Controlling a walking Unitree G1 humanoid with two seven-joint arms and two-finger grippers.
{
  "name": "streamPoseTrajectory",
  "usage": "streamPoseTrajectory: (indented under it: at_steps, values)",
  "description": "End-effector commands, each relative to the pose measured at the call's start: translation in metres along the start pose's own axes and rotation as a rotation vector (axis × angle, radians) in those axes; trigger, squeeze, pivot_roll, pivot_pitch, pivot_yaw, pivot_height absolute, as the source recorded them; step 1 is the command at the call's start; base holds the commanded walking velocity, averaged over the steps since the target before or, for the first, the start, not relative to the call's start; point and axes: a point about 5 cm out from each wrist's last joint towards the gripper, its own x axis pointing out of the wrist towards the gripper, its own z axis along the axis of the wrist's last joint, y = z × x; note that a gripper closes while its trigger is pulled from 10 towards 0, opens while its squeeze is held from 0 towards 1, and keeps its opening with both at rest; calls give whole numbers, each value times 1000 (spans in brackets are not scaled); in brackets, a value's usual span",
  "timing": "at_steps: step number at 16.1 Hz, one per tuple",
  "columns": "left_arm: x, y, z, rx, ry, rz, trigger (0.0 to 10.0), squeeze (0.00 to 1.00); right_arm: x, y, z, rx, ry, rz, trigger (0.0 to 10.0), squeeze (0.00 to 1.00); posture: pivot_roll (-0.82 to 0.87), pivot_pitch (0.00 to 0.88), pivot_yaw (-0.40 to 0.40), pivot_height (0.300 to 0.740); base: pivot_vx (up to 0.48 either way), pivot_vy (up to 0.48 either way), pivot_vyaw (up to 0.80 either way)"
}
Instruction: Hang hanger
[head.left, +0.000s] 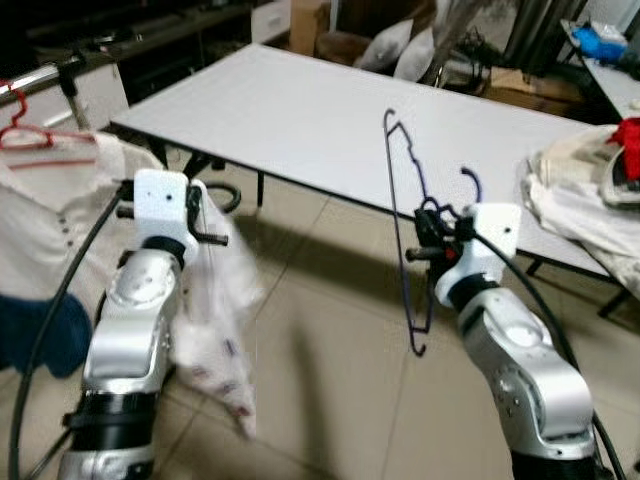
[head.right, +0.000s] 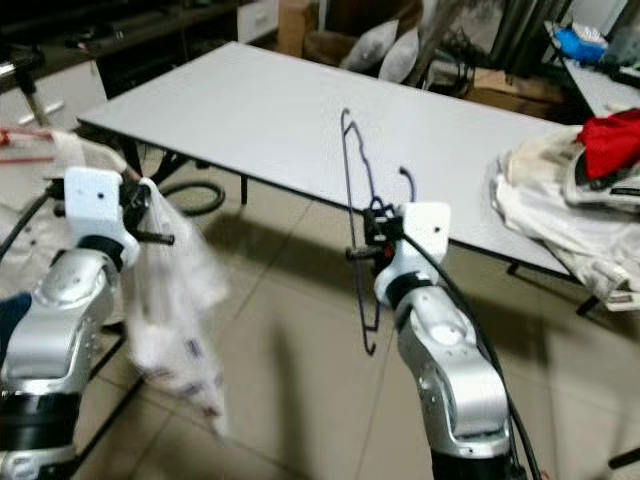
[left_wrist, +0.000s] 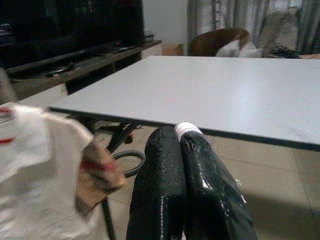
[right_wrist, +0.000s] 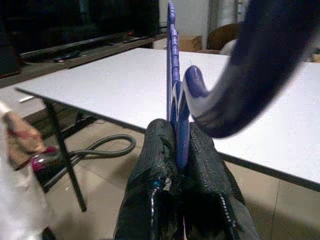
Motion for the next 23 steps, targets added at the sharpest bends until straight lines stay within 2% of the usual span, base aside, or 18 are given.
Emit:
streamPoseTrajectory:
  at_steps: [1,23]
  values:
    - [2,-9,13,5,-51,-27,10000,0,-2,-9,2,-4,-12,-33,10000,0,85,0,-40,740,382,0,0]
    - [8,-9,19,18,-68,-60,10000,0,-2,-7,0,8,-25,-32,10000,0,87,0,-21,740,388,0,0]
